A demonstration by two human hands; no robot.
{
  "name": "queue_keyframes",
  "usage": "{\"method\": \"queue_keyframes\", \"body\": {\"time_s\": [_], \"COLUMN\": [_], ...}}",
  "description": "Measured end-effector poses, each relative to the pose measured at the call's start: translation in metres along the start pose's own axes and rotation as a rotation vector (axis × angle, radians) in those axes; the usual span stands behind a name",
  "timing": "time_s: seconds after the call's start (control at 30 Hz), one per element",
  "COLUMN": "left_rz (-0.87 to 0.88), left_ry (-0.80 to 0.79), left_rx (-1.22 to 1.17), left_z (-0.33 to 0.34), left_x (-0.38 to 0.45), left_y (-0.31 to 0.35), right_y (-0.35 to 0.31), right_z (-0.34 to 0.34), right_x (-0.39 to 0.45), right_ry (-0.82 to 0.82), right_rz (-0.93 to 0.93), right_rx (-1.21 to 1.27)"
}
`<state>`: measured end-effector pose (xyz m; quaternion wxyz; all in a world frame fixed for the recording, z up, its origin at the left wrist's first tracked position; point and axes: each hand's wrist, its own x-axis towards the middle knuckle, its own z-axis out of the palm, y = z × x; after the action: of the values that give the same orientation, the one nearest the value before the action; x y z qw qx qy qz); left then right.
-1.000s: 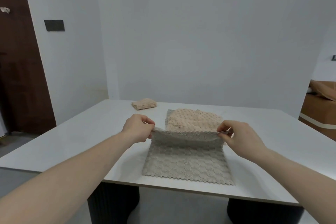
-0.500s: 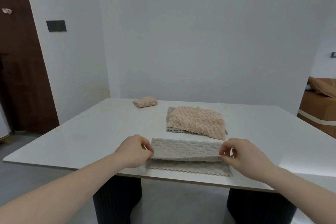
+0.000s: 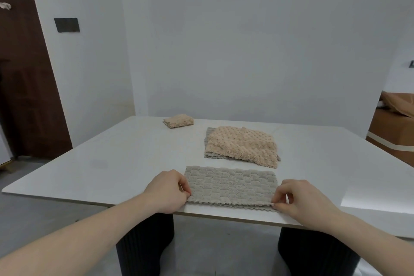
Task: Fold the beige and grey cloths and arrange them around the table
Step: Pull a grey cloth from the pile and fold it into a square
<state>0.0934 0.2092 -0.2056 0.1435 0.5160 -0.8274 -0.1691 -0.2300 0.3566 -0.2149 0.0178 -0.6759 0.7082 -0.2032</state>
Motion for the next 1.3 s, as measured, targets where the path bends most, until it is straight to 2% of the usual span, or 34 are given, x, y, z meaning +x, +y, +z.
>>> {"method": "queue_keyframes", "body": {"time_s": [0.3, 0.4, 0.5, 0.57, 0.67, 0.9, 1.3], "left_rz": [0.051, 0.106, 0.165, 0.233, 0.307, 0.233, 0.182], "left_ry": [0.030, 0.073, 0.114, 0.099, -0.013, -0.179, -0.163], "left_rx": [0.142, 0.193, 0.099, 0.049, 0.115, 0.219, 0.269], "left_z": [-0.003, -0.008, 0.000, 0.012, 0.034, 0.070, 0.079], "left_x": [0.000, 0.000, 0.006, 0.014, 0.028, 0.055, 0.097], "left_y": [0.008, 0.020, 0.040, 0.052, 0.066, 0.063, 0.059], "right_y": [-0.007, -0.012, -0.017, -0.020, -0.025, -0.035, -0.007], "right_z": [-0.009, -0.014, -0.007, 0.006, 0.028, 0.063, 0.070], "right_x": [-0.001, 0.003, 0.016, 0.028, 0.047, 0.066, 0.101], "right_ry": [-0.100, -0.045, 0.038, 0.048, 0.007, -0.214, -0.183], "right_rz": [0.035, 0.039, 0.050, 0.053, 0.101, 0.203, 0.188], "right_rx": [0.009, 0.022, 0.075, 0.061, -0.025, -0.151, -0.155]}}
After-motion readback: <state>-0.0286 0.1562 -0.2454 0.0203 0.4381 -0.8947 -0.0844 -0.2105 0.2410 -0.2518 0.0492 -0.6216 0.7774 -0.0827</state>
